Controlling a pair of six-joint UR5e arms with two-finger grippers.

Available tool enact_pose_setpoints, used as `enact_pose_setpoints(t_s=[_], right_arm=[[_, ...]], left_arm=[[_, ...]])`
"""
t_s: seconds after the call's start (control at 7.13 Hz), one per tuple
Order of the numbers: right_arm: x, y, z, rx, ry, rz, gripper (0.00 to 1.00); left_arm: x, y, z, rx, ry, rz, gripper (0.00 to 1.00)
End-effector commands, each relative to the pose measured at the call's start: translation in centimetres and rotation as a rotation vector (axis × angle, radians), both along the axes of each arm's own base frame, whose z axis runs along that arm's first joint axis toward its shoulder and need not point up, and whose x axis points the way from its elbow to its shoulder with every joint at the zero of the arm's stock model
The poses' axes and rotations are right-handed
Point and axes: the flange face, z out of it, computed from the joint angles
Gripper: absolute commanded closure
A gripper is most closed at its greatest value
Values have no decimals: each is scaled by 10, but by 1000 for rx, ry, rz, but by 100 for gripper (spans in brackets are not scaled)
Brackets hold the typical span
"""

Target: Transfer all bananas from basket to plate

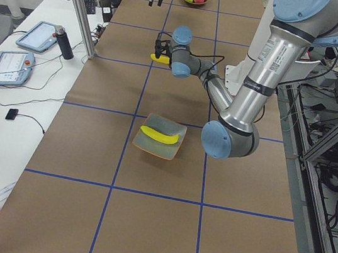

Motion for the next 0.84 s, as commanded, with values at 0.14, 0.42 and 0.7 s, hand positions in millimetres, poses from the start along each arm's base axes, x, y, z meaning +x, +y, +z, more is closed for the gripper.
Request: enact_pose_setpoints(t_s=[0.14,0.42,0.7], right_arm=[[1,-3,9,-10,9,3,0],[1,-3,9,-7,10,1,0],[1,-3,9,-5,11,0,0]], left_arm=[[-62,29,114,-135,-147,-40,100],[-92,40,150,-125,-163,-57,100],[-108,35,175,-9,-233,-12,100]])
